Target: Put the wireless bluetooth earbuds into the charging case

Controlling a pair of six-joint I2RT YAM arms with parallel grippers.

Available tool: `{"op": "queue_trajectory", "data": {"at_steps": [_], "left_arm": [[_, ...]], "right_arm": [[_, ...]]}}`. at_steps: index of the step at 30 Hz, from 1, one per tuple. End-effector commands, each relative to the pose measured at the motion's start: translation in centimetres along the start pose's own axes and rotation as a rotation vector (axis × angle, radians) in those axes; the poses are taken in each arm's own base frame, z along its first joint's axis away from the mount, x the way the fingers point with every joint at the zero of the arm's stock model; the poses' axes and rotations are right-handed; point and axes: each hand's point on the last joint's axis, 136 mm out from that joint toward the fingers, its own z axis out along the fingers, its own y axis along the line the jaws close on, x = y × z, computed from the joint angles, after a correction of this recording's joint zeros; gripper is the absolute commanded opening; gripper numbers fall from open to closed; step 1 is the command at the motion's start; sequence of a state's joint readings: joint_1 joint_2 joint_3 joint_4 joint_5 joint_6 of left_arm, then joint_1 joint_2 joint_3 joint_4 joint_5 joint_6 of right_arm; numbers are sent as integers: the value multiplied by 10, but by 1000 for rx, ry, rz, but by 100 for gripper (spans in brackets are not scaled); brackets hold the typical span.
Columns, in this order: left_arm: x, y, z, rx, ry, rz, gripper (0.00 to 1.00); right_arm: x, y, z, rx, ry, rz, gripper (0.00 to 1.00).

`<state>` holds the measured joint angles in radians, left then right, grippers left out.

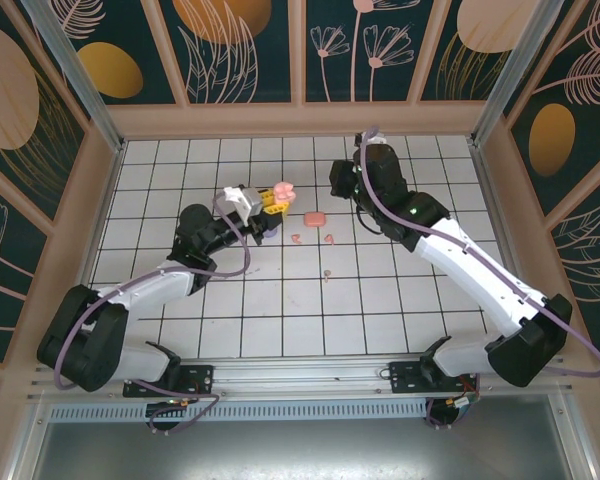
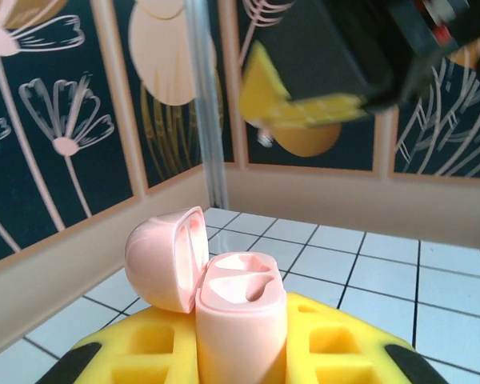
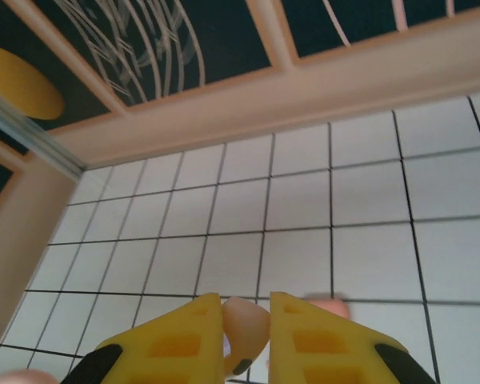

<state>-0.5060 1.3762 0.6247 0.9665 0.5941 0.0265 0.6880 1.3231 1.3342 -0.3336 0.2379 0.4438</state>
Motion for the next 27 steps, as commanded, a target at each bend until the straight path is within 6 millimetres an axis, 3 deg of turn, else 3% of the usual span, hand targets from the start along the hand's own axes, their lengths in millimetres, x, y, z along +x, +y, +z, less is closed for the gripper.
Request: {"op": "queue_trajectory", "data": {"at_steps": [1,7,18,27], "left_arm": [[-10,-14,9,78,-53,132,0],[-16,-18,19,133,-90,153,0],[-23,-19,30,181,-128,161,0],[-28,-19,32,188,-144,157,0]], "right_arm": [[-30,28,-17,-138,-121,-96,17],[-30,46,-28,-257,-151,-192,16],[-5,64,-47,-394,-106,-310,16],[21,76,-39,-422,-42,-331,16]]}}
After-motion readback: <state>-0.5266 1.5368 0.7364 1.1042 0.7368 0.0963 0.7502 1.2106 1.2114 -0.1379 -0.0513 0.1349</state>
